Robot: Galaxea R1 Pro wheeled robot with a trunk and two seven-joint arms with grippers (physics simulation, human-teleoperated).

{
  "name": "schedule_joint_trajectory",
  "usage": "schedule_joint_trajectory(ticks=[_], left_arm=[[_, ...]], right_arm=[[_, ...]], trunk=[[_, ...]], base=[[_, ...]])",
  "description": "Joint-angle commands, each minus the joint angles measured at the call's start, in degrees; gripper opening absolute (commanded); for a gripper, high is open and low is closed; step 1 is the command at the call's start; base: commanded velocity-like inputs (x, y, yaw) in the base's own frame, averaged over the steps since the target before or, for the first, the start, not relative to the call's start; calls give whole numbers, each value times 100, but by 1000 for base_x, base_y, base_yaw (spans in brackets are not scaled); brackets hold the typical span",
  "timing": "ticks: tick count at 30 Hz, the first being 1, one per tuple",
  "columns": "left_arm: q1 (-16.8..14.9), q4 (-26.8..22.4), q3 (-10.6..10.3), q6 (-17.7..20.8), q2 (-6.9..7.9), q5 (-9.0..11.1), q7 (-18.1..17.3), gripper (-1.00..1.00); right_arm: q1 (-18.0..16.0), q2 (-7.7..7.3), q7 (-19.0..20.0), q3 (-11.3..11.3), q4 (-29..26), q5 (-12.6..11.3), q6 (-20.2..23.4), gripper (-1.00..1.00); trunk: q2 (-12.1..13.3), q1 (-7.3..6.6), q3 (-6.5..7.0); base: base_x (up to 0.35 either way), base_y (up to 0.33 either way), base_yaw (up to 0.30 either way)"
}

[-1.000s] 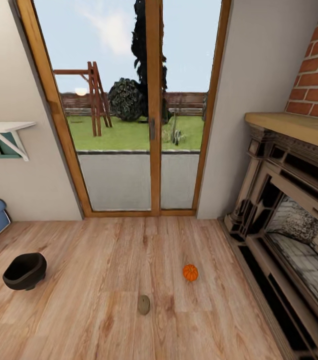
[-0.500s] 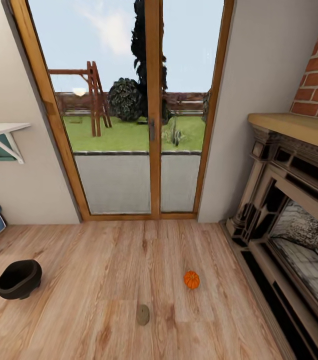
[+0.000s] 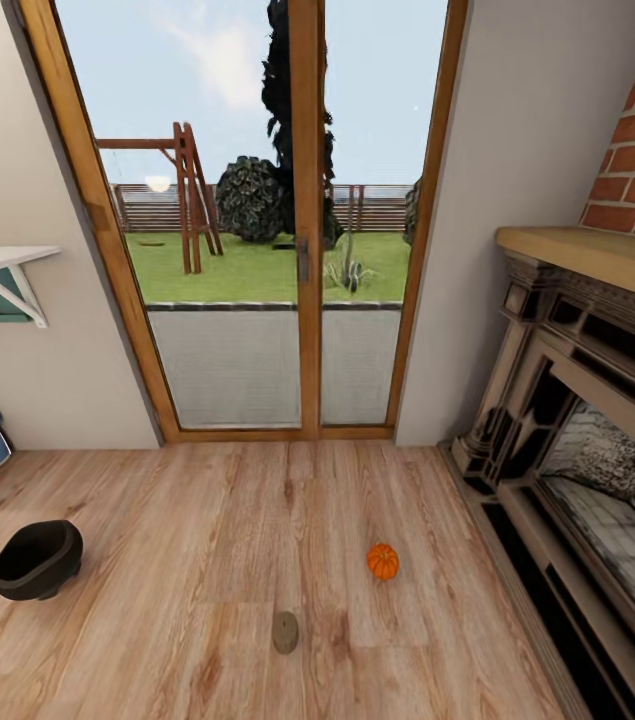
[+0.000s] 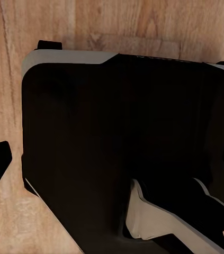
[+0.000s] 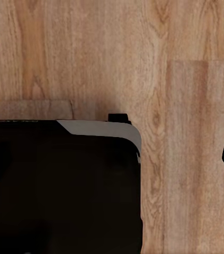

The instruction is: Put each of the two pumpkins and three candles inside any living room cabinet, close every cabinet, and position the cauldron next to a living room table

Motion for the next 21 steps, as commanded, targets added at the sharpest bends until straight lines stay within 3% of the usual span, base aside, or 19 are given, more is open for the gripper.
schedule_joint_trajectory(ticks=[1, 9, 21], left_arm=[[-2, -6, -15, 26, 1, 58, -18, 100], [-2, -6, -15, 32, 0, 58, -32, 100], [-2, -6, -15, 35, -8, 58, -41, 100]], right_arm=[[-6, 3, -13, 49, 10, -52, -24, 100], [-6, 4, -13, 49, 10, -52, -24, 100], [-6, 3, -13, 49, 10, -52, -24, 100]], trunk=[[-11, 3, -12], [-11, 3, -12], [-11, 3, -12]], base=[[0, 0, 0], [42, 0, 0], [150, 0, 0]])
